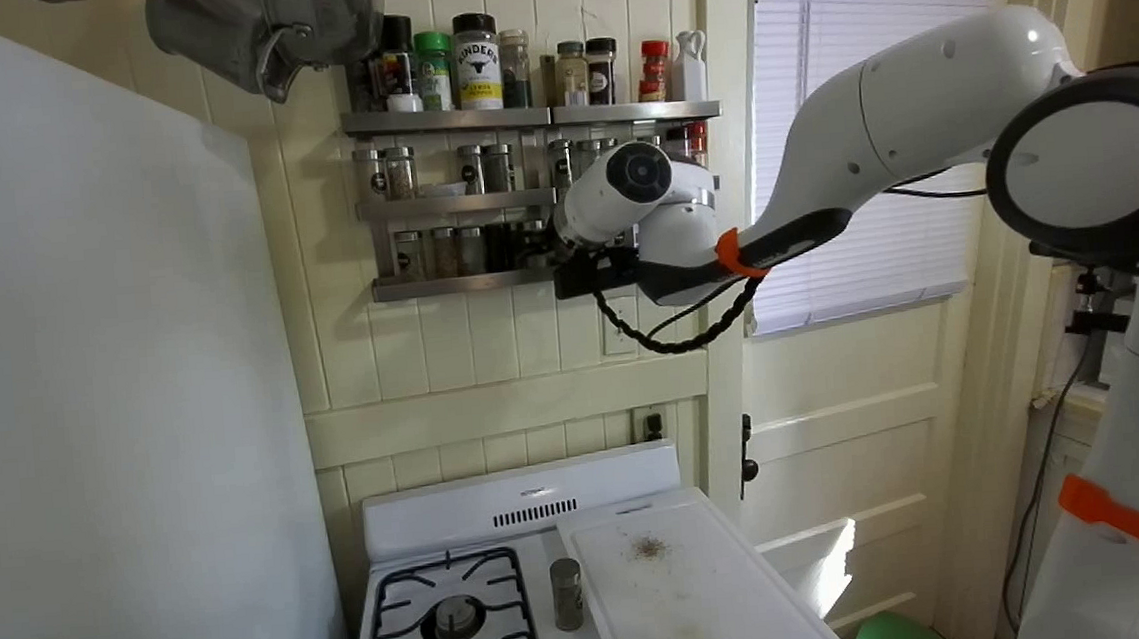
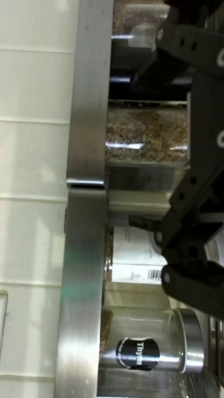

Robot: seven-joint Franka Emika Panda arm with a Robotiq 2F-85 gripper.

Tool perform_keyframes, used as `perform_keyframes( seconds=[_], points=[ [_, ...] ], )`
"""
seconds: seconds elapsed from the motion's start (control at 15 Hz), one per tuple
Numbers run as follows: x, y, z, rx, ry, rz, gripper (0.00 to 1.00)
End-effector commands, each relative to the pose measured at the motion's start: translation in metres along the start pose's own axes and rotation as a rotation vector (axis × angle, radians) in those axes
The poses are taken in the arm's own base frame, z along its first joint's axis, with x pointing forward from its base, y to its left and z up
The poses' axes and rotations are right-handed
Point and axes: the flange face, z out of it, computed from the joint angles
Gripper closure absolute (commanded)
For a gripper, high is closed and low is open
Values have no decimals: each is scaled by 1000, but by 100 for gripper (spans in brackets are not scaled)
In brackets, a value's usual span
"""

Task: Move the spice bottle, that is in the middle of the first shelf, to the tray

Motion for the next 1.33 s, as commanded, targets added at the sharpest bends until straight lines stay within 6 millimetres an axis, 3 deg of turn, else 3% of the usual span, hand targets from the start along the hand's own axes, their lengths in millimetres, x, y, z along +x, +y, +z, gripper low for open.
perform_keyframes(
  seconds=[0.0,0.13,0.2,0.27,0.33,0.73,1.07,1.27],
  points=[
    [3,-6,6,-21,25,19,0],
    [4,-7,7,-22,33,20,5],
    [4,-8,8,-22,36,20,20],
    [4,-8,9,-21,38,24,29],
    [4,-9,10,-22,39,24,31],
    [4,-12,15,-15,42,24,77],
    [5,-12,17,-7,43,28,77],
    [10,-11,8,-1,54,31,77]
  ],
)
